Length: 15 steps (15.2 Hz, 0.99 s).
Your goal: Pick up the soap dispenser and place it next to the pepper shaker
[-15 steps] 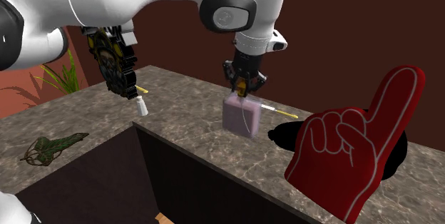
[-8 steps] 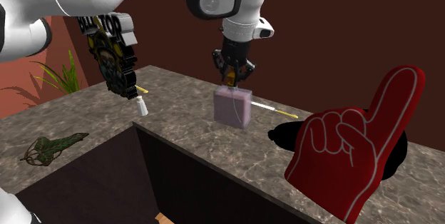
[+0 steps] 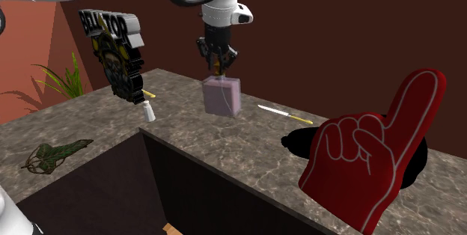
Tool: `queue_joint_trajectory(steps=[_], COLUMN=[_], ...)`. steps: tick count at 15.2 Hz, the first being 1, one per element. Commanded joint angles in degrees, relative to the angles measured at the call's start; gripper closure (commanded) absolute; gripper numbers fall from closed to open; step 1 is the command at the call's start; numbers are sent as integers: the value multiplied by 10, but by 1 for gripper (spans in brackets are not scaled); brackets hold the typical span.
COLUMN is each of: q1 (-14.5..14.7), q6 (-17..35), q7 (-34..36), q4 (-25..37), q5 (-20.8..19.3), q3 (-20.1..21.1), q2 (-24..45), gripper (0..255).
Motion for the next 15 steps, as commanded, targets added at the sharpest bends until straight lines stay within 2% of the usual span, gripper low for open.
queue_joint_trajectory(steps=[1,8,15], q1=[22,83,132], q6=[12,33,40], q7=[31,136,237], q4=[-15,-43,-33], q5=[-13,-52,-76], q3=[11,54,101], q2=[-18,-68,-84], gripper=[255,255,255])
